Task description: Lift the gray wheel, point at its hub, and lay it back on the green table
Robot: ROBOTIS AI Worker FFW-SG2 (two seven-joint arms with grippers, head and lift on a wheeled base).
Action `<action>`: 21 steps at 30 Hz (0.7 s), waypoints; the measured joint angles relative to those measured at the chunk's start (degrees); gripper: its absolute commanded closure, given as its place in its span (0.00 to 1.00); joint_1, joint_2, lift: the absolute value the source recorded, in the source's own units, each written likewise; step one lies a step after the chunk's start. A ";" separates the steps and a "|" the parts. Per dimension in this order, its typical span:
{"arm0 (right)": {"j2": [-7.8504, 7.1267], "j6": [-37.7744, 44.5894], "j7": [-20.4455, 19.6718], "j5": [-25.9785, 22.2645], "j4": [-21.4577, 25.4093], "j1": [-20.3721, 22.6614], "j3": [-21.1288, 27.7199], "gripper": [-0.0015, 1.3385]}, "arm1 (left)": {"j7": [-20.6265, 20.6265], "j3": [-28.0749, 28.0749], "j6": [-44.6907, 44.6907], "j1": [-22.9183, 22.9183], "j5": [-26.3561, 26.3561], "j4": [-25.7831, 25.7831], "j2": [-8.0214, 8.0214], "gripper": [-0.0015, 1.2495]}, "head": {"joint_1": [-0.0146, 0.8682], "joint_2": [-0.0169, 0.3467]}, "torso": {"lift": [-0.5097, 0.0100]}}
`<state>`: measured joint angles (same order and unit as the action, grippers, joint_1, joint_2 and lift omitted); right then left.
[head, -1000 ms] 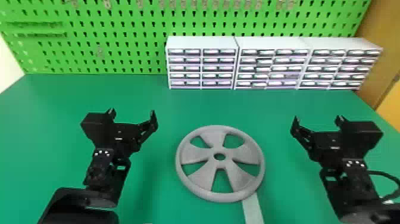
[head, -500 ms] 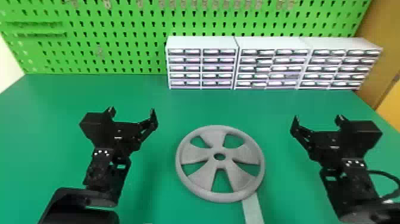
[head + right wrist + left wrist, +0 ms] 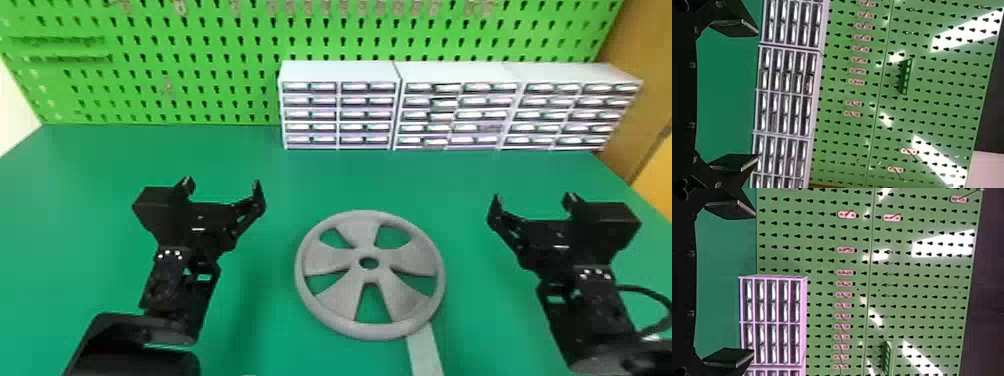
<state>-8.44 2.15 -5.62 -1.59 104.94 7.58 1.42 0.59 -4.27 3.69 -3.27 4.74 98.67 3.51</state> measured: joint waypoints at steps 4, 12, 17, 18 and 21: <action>0.00 0.01 0.01 0.01 -0.06 -0.08 0.00 0.13 | 0.02 -0.04 0.00 0.17 0.01 0.01 0.00 0.05 | 0.80 0.18 | 0.80; 0.00 0.01 0.01 0.01 -0.17 -0.16 -0.15 0.13 | 0.02 -0.16 0.00 0.25 0.01 -0.01 0.00 0.05 | 0.80 0.18 | 0.80; -0.07 0.01 0.01 -0.05 -0.18 -0.20 -0.13 0.13 | 0.02 -0.18 0.00 0.29 -0.05 -0.05 0.00 0.05 | 0.80 0.18 | 0.80; -0.08 0.01 0.01 -0.06 -0.18 -0.20 -0.12 0.13 | 0.03 -0.17 0.00 0.29 -0.06 -0.05 0.00 0.06 | 0.80 0.18 | 0.80; -0.08 0.01 0.02 -0.19 -0.21 -0.20 -0.11 0.13 | 0.13 -0.11 0.00 0.29 -0.07 -0.05 0.00 0.06 | 0.80 0.18 | 0.80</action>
<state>-8.52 2.15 -5.60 -1.78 104.74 7.38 1.31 0.73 -4.38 3.69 -2.98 4.66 98.62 3.51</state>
